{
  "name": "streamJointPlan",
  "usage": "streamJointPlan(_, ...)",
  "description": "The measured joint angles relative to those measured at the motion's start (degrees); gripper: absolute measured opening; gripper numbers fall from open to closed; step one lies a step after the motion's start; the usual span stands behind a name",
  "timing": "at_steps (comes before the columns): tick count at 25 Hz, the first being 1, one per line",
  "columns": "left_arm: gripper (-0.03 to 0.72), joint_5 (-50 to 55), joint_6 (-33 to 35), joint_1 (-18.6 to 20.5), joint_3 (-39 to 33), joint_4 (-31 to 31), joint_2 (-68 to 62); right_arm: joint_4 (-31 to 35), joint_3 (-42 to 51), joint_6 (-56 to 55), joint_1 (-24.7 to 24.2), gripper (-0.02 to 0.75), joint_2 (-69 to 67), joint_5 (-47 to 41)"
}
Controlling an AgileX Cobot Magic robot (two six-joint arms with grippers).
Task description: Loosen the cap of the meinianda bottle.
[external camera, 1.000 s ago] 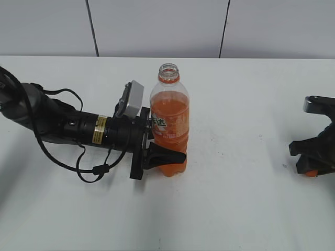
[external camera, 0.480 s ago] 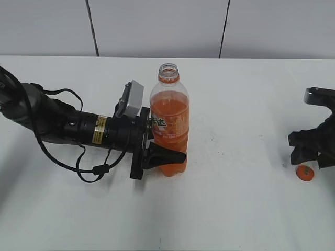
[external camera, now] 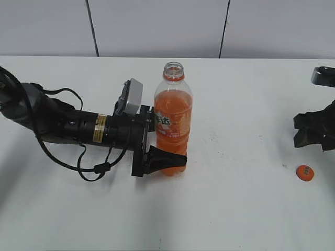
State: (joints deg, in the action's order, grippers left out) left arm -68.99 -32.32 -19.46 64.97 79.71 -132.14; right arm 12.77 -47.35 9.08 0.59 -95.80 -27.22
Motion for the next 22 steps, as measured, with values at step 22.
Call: streamJointPlan(22,0.591,-0.1,-5.0,0.0,-4.7,0.5,18.2,0.2,0.0,-0.1,0.0,0.463,13.6,-4.4)
